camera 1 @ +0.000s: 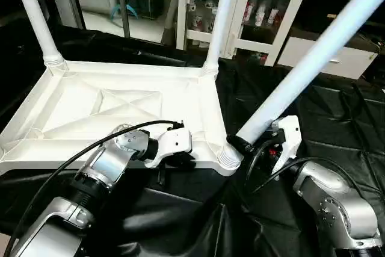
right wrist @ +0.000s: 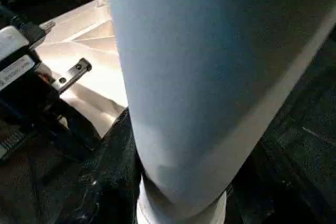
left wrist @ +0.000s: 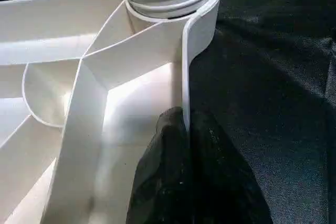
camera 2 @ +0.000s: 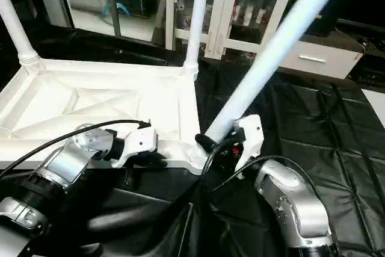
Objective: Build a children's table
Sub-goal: Insert table leg to table base
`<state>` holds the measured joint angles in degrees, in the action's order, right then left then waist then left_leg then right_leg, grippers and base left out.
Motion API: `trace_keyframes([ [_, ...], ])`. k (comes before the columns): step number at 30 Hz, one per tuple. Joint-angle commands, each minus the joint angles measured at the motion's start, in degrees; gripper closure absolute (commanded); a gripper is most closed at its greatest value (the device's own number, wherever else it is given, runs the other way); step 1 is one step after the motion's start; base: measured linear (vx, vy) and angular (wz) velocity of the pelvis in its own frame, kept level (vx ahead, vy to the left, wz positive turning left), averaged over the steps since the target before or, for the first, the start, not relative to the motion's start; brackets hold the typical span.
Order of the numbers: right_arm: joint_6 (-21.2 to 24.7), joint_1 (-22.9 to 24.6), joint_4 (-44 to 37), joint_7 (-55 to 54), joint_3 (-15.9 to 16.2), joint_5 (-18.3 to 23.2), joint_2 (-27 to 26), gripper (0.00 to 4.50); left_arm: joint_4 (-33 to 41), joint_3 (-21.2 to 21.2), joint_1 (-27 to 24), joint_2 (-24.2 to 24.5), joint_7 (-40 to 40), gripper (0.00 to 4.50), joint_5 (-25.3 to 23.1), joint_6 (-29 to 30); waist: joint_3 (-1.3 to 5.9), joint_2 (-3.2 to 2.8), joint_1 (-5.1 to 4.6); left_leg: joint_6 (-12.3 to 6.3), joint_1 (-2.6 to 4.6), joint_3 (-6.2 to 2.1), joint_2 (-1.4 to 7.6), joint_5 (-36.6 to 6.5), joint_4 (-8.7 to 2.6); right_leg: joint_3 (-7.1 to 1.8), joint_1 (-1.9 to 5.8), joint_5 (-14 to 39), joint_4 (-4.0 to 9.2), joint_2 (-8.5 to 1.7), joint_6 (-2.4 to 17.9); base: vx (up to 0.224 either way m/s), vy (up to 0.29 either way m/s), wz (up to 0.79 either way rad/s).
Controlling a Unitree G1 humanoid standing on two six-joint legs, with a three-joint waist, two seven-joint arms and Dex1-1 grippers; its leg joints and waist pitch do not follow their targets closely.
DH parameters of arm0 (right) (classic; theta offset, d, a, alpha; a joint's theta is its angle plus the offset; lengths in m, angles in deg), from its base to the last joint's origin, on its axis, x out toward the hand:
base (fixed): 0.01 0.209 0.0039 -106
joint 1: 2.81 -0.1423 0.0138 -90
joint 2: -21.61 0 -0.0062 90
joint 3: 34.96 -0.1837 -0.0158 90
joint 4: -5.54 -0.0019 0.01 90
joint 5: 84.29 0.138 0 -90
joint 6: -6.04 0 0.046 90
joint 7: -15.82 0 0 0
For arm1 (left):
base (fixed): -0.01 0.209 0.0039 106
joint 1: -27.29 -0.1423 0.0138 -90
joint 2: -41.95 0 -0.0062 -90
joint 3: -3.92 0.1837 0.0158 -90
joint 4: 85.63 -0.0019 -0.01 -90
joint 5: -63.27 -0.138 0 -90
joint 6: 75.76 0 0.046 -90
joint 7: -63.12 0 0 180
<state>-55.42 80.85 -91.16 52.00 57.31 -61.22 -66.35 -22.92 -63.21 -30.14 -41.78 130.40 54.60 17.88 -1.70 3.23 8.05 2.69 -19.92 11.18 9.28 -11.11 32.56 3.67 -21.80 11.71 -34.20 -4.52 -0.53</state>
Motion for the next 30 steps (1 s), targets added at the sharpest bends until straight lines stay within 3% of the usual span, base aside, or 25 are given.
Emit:
trace_keyframes([
  [1, 4.0, 1.9, 2.6, 2.1, 6.2, -3.3, 1.7, 2.64, -1.6, 1.4, -0.6, 0.4, -1.3, 4.5, -1.6, 1.1, 1.69, -0.39, -0.19, 2.89, 0.8, -2.49, 4.87, -18.1, -5.09, -3.49, 1.19, 13.9, 4.44, -5.58, 9.2, 0.0, 0.0, 0.0],
  [4, 5.0, 1.2, 2.9, 2.5, 7.1, -4.3, 2.4, 2.64, -1.5, 1.5, -0.5, 0.5, -1.2, 4.5, -1.6, 1.2, 1.63, -0.44, -0.19, 2.77, 0.87, -2.43, 4.85, -18.4, -5.08, -3.52, 1.1, 15.2, 4.61, -5.63, 9.1, 0.0, 0.0, 0.0],
  [7, 6.5, -1.2, 4.7, 2.1, 10.1, -6.9, 4.7, 2.64, -1.4, 1.5, -0.5, 0.6, -1.0, 4.5, -1.6, 1.4, 1.46, -0.48, -0.35, 3.44, 1.07, -2.66, 4.88, -20.8, -5.31, -3.44, 0.97, 18.7, 4.91, -5.55, 8.4, 0.0, 0.0, 0.0],
  [9, 6.6, -1.4, 4.9, 2.1, 10.3, -7.2, 4.8, 2.64, -1.3, 1.5, -0.6, 0.6, -1.0, 4.5, -1.6, 1.5, 1.3, -0.49, -0.5, 3.7, 1.15, -2.72, 4.88, -22.4, -5.37, -3.49, 0.83, 21.0, 5.14, -5.68, 8.1, 0.0, 0.0, 0.0],
  [10, 6.9, -2.3, 5.5, 1.9, 10.4, -7.5, 4.7, 2.64, -1.3, 1.5, -0.5, 0.6, -1.0, 4.5, -1.6, 1.5, 1.19, -0.43, -0.4, 3.89, 1.52, -2.87, 4.86, -24.6, -5.39, -3.6, 0.56, 25.1, 5.66, -5.94, 7.1, 0.0, 0.0, 0.0],
  [12, 7.2, -2.9, 5.9, 1.8, 10.5, -7.6, 4.6, 2.64, -1.3, 1.5, -0.5, 0.7, -0.9, 4.5, -1.6, 1.6, 1.19, -0.36, -0.47, 3.89, 1.64, -3.04, 4.87, -25.5, -5.54, -3.59, 0.62, 26.5, 5.92, -5.93, 6.6, 0.0, 0.0, 0.0],
  [16, 9.4, -4.1, 8.1, 0.9, 10.9, -8.1, 4.4, 2.65, -1.0, 1.4, -0.6, 0.7, -0.9, 4.5, -1.4, 1.7, 1.25, -0.26, -0.61, 4.16, 1.52, -3.09, 4.94, -25.1, -5.74, -3.56, 0.72, 24.3, 5.68, -5.84, 7.0, 0.0, 0.0, 0.0],
  [21, 6.9, -3.2, 11.3, -0.5, 11.1, -9.6, 3.6, 2.65, -0.8, 1.3, -0.7, 0.8, -1.0, 4.5, -1.2, 1.9, 1.16, -0.15, -0.59, 3.9, 1.66, -3.07, 4.9, -25.4, -5.66, -3.62, 0.47, 27.3, 6.13, -6.1, 6.4, 0.0, 0.0, 0.0],
  [24, 5.9, -2.4, 11.4, -1.2, 10.7, -9.9, 3.2, 2.65, -0.6, 1.3, -0.7, 0.8, -1.2, 4.5, -1.2, 1.9, 0.92, -0.28, -1.1, 4.3, 2.12, -3.56, 4.84, -30.0, -5.91, -3.28, 0.23, 32.4, 6.79, -5.98, 4.8, 0.0, 0.0, 0.0],
  [26, 5.0, -2.1, 11.3, -1.8, 10.2, -10.0, 2.8, 2.65, -0.6, 1.3, -0.7, 0.8, -1.4, 4.5, -1.1, 2.0, 1.19, -0.51, -1.4, 4.5, 1.86, -3.8, 4.97, -29.6, -6.18, -3.14, 0.7, 30.6, 6.72, -6.01, 4.9, 0.0, 0.0, 0.0],
  [30, 4.0, -2.0, 11.7, -2.3, 10.0, -10.4, 2.6, 2.65, -0.6, 1.2, -0.8, 0.6, -1.6, 4.5, -1.0, 2.1, 1.02, -0.38, -1.59, 4.32, 2.06, -3.53, 4.86, -30.3, -6.11, -3.37, 0.26, 29.1, 6.71, -5.87, 5.8, 0.0, 0.0, 0.0],
])
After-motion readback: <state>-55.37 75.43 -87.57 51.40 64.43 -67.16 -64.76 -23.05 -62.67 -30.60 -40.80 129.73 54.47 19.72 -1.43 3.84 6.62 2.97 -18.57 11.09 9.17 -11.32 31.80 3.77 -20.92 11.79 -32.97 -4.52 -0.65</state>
